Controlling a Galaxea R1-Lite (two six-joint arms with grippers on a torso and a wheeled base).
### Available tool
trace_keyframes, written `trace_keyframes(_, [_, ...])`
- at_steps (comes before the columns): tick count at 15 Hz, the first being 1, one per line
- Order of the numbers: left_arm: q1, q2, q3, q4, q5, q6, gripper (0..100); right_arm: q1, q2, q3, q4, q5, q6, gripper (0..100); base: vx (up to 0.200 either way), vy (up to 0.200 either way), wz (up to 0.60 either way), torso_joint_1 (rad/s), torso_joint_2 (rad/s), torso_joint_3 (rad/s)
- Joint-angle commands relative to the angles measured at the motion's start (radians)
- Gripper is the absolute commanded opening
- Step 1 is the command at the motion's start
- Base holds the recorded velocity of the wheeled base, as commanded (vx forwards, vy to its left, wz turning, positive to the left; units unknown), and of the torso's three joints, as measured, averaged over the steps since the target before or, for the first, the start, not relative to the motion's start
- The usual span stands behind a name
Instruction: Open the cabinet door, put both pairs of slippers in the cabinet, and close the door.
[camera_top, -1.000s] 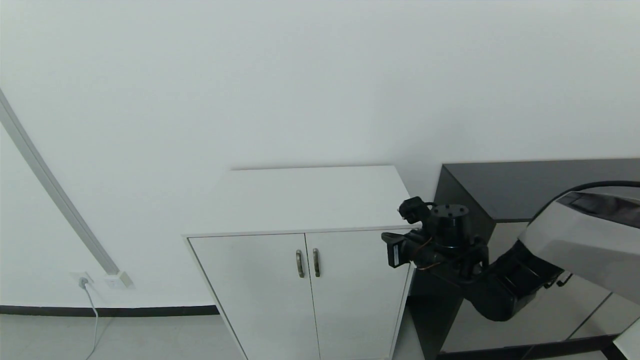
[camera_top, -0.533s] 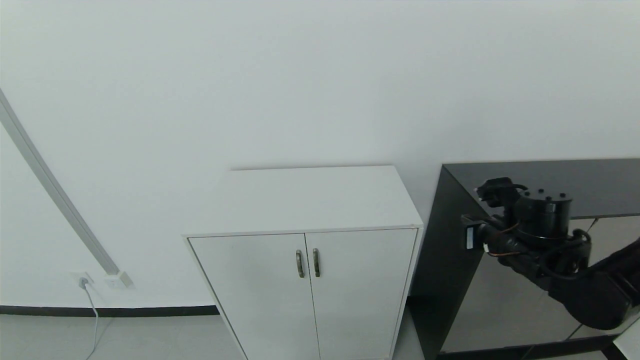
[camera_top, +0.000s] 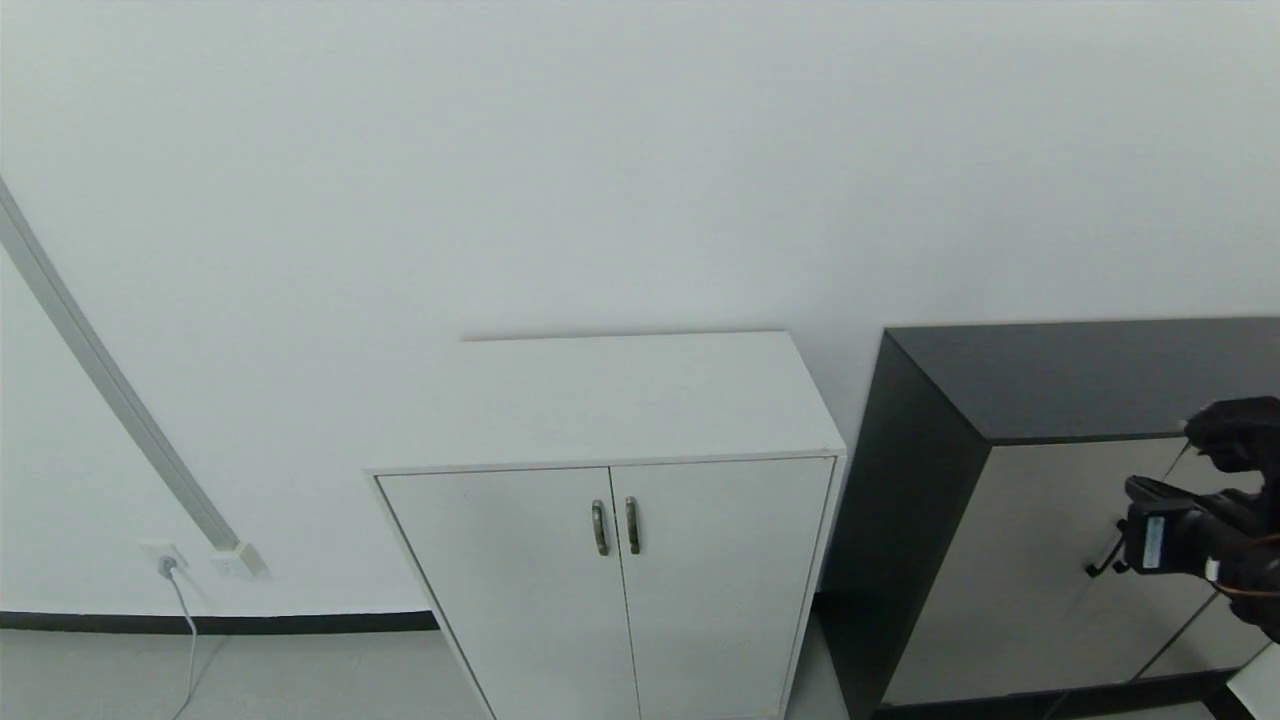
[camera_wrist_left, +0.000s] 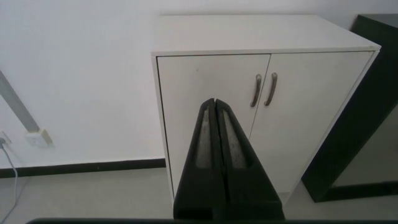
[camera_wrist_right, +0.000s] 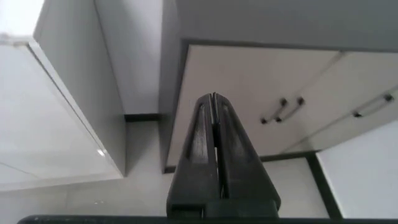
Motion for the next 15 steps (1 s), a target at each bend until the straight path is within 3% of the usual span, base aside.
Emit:
trace_keyframes(1, [0.000, 0.001, 0.000, 0.000, 0.000, 0.000, 0, -0.046, -0.217, 0.130, 0.022, 0.023, -0.018, 0, 0.000, 0.000, 0.00, 0.000, 0.00, 0.000])
trace_keyframes(5, [0.000, 0.001, 0.000, 0.000, 0.000, 0.000, 0, -0.046, -0.585, 0.169, 0.390, 0.108, -0.010, 0, 0.000, 0.000, 0.00, 0.000, 0.00, 0.000])
trace_keyframes(6, [0.000, 0.001, 0.000, 0.000, 0.000, 0.000, 0, -0.046, -0.750, 0.158, 0.574, 0.163, -0.004, 0, 0.000, 0.000, 0.00, 0.000, 0.00, 0.000])
trace_keyframes(9, [0.000, 0.001, 0.000, 0.000, 0.000, 0.000, 0, -0.045, -0.971, 0.150, 0.832, 0.220, 0.016, 0, 0.000, 0.000, 0.00, 0.000, 0.00, 0.000])
trace_keyframes(11, [0.000, 0.001, 0.000, 0.000, 0.000, 0.000, 0, -0.045, -1.031, 0.163, 0.916, 0.256, 0.066, 0, 0.000, 0.000, 0.00, 0.000, 0.00, 0.000])
trace_keyframes(15, [0.000, 0.001, 0.000, 0.000, 0.000, 0.000, 0, -0.039, -1.063, 0.241, 0.935, 0.279, 0.096, 0, 0.000, 0.000, 0.00, 0.000, 0.00, 0.000])
